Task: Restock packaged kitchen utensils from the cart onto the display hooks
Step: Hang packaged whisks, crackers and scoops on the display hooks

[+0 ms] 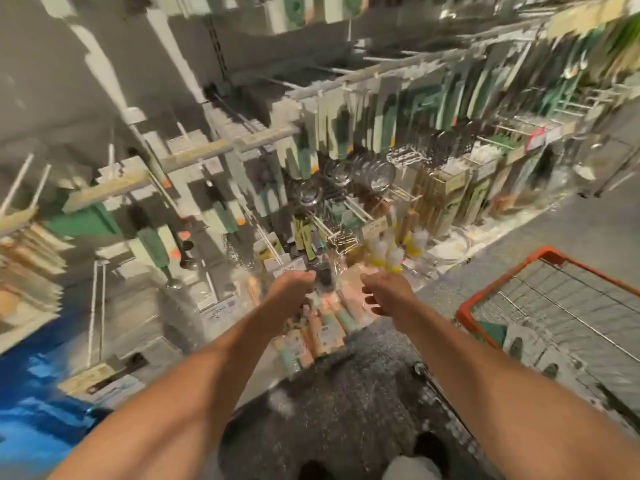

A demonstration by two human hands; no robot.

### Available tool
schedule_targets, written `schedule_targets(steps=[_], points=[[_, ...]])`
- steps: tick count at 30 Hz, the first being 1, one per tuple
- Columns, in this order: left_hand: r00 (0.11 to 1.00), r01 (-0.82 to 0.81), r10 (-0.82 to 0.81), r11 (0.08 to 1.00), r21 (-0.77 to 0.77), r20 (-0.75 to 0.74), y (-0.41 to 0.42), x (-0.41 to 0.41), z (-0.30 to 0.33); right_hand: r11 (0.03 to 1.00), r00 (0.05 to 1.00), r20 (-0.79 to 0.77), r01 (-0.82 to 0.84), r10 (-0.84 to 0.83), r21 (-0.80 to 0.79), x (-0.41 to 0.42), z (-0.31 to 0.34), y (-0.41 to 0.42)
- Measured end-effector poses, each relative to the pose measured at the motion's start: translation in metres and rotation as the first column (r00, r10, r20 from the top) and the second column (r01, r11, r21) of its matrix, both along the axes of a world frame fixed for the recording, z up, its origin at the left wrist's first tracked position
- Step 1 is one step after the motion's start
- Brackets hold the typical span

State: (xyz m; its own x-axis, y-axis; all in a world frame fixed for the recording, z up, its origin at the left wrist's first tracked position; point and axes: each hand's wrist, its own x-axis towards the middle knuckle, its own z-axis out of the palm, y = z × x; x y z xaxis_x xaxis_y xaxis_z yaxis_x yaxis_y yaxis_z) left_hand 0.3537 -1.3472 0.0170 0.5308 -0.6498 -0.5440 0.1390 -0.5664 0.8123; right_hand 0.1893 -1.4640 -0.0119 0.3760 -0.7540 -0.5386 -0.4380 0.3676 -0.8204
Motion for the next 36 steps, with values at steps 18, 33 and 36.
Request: schedule_targets(steps=[18, 33, 36], points=[[0.906, 0.394, -0.417, 0.894, 0.214, 0.074, -0.176, -0.284, -0.095, 0.782, 0.776, -0.139, 0.622, -0.615, 0.017, -0.387, -0.108, -0.080], [0.406, 0.821, -0.909, 0.409, 0.399, 0.097, -0.275, -0.375, -0.185, 0.386, 0.402, -0.390, 0.914, -0.829, 0.120, -0.500, -0.190, -0.049], [0.312, 0.837, -0.947, 0.312, 0.451, 0.076, -0.289, -0.385, -0.208, 0.317, 0.330, -0.438, 0.943, -0.836, 0.104, -0.512, -0.200, -0.039]])
